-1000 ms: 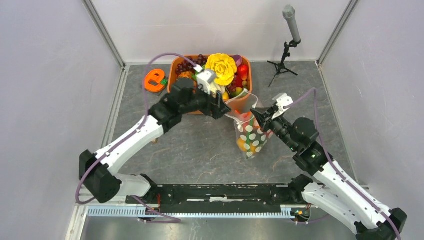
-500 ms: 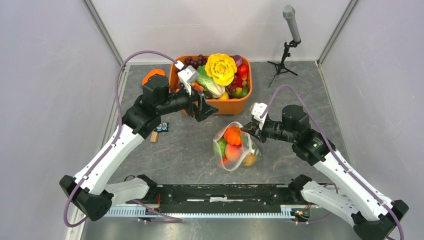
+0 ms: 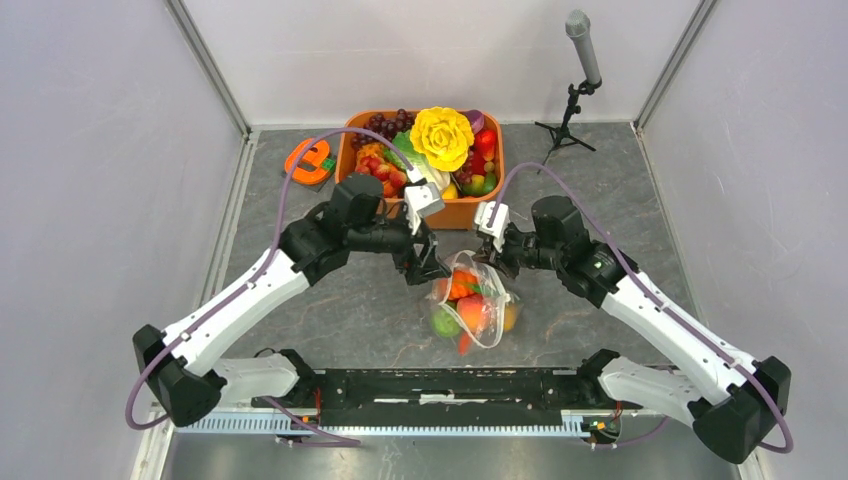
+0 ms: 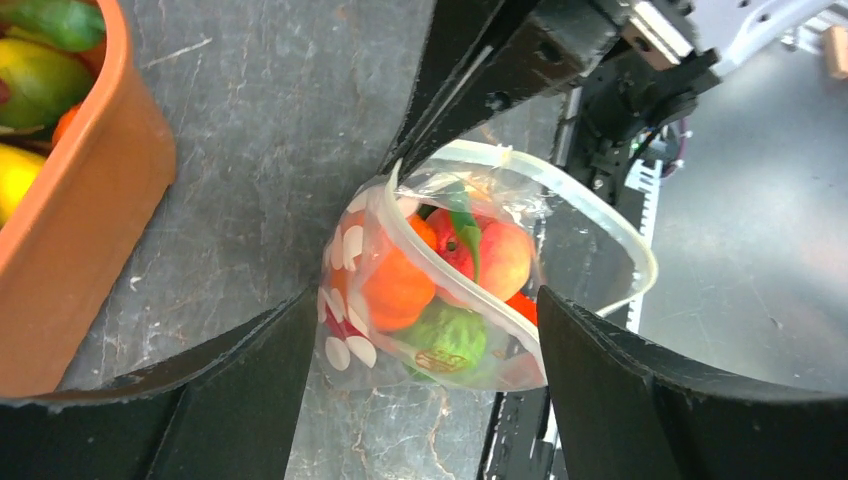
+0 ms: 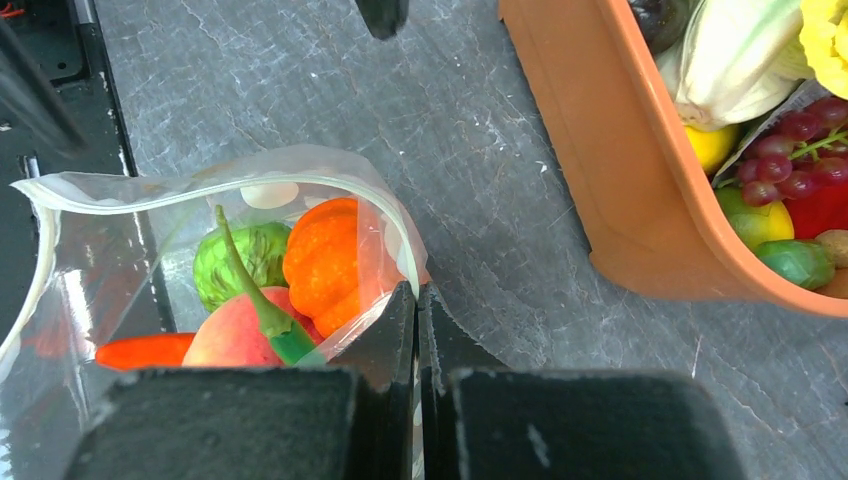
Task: Place the food in the zip-top bag and seal the zipper
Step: Zip the zipper food storage bag at the center of the board.
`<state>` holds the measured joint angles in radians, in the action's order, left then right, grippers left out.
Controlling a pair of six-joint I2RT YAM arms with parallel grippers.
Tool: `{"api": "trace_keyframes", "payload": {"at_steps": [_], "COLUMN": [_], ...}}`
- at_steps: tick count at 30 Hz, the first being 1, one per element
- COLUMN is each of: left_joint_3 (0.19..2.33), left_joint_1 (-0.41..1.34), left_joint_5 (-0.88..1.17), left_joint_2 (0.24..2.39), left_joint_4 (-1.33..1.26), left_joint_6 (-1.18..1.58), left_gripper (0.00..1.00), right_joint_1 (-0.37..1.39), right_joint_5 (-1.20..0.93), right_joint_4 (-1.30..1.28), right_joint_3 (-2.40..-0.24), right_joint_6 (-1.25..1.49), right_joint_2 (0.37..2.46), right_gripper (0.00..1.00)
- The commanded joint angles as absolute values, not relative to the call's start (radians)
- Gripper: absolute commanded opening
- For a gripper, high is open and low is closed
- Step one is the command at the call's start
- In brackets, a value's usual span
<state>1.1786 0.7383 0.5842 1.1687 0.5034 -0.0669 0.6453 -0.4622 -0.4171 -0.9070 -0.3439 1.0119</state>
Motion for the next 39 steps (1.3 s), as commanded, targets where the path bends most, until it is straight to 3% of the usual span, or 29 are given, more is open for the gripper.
{"api": "trace_keyframes", "payload": {"at_steps": [1, 9, 15, 22, 24, 30, 34, 39], "left_joint_3": [1.189, 1.231, 1.249, 1.259, 1.248, 1.230, 1.239, 1.249], "left_joint_1": [0.767, 0.803, 0.860, 0.867, 0.868, 0.868, 0.868, 0.867], "left_joint_5": [0.450, 0.427, 0.288, 0.102, 0.094, 0.105, 0.100, 0.079], "left_joint_2": [1.211, 1.229, 1.289, 1.304, 1.285, 1.280, 1.324, 1.368], "left_joint_4": [0.485, 0.474, 0.480, 0.521, 0.502, 0.462, 0.461, 0.447], "left_joint_6": [-0.073, -0.011, 0.031, 0.002, 0.002, -0.033, -0.027, -0.020], "left_gripper": [0.86, 0.87, 0.83, 0.58, 0.47, 0.27, 0.07, 0.02], "right_joint_1": [0.644, 0.644, 0.644, 0.644, 0.644, 0.644, 0.644, 0.644], "right_joint_5": [-0.441, -0.377, -0.384, -0.371, -0.363, -0.401, -0.430, -0.396], "right_joint_4": [-0.376, -0.318, -0.301, -0.308, -0.313, -0.295, -0.304, -0.270], "right_joint_3": [-0.933, -0.946, -0.948, -0.943, -0.948, -0.947, -0.947, -0.882], "right_joint_6": [-0.362, -0.327, -0.308, -0.308, -0.308, -0.304, -0.280, -0.229], "right_joint_2": [1.035, 1.020, 1.012, 1.000, 1.002, 0.993, 0.994, 0.954], "right_gripper": [0.00, 0.01, 0.01, 0.02, 0.02, 0.05, 0.27, 0.36]}}
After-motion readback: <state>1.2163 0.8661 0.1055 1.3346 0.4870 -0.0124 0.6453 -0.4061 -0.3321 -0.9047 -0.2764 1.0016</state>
